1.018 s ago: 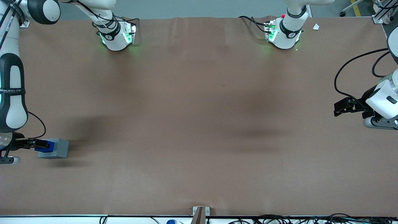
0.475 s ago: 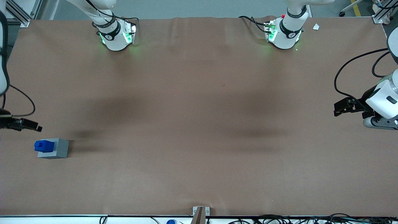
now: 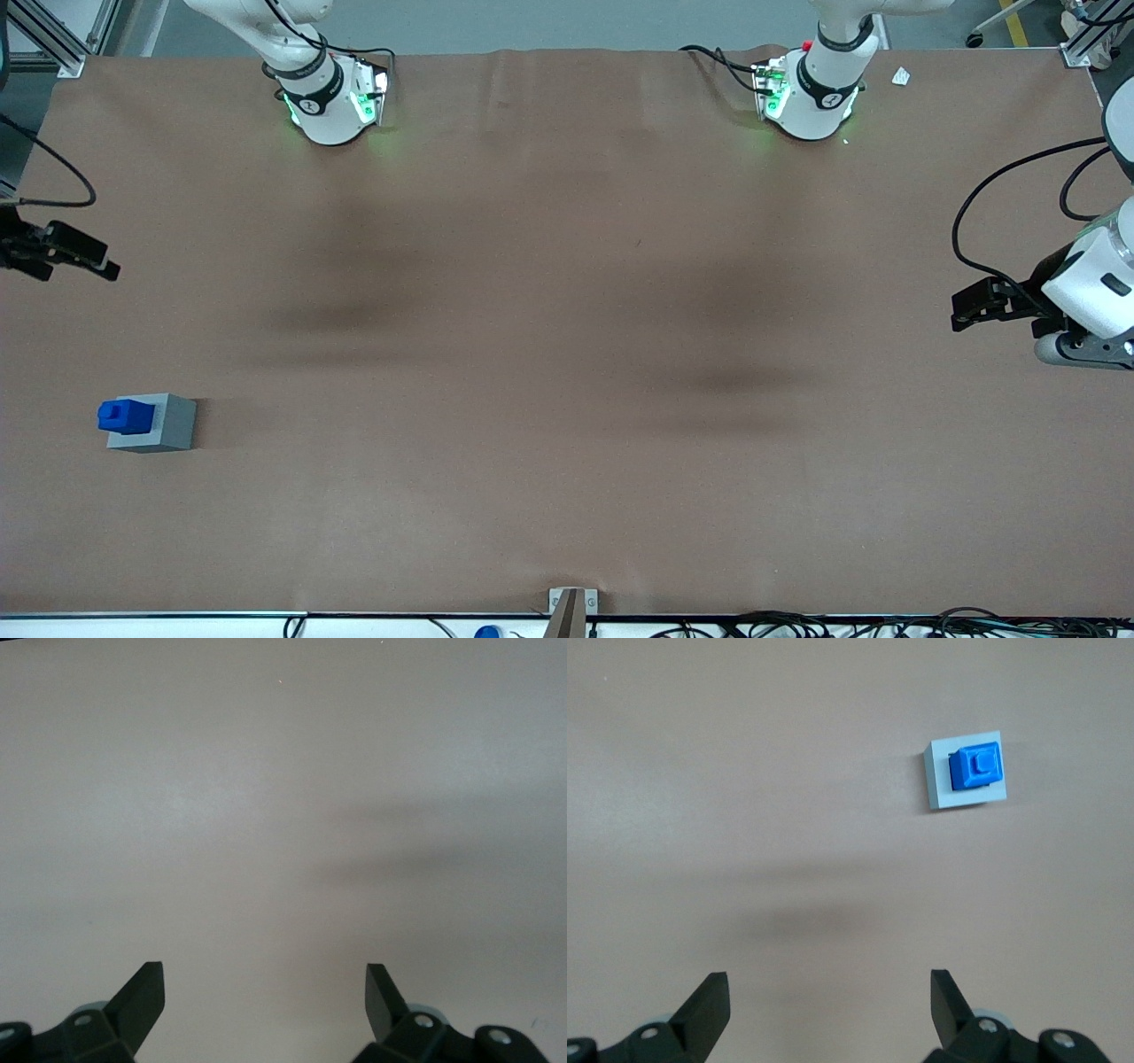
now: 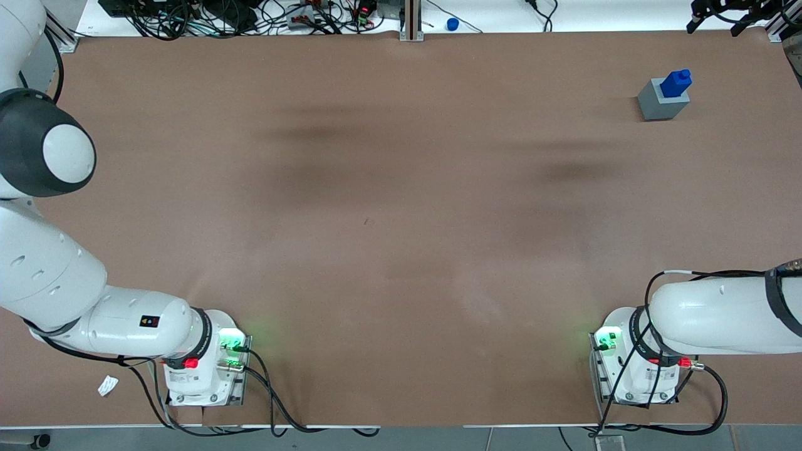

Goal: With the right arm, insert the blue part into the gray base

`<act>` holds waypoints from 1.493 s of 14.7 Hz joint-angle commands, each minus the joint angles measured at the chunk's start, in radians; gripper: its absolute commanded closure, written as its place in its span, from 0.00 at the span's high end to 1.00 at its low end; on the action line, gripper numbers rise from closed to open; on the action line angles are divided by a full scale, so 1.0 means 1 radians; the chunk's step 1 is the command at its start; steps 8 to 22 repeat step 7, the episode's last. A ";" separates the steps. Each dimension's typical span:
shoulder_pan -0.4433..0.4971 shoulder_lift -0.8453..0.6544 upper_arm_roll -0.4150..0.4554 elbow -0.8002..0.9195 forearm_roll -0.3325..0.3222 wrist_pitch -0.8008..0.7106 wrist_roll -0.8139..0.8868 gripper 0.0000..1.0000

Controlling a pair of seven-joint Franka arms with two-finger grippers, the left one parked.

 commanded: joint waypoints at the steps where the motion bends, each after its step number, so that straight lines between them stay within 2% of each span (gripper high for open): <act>1: 0.062 -0.012 0.004 0.000 -0.054 -0.015 0.116 1.00; 7: 0.079 0.022 0.004 0.133 -0.057 -0.097 0.155 1.00; 22: 0.079 0.022 0.004 0.133 -0.057 -0.097 0.155 1.00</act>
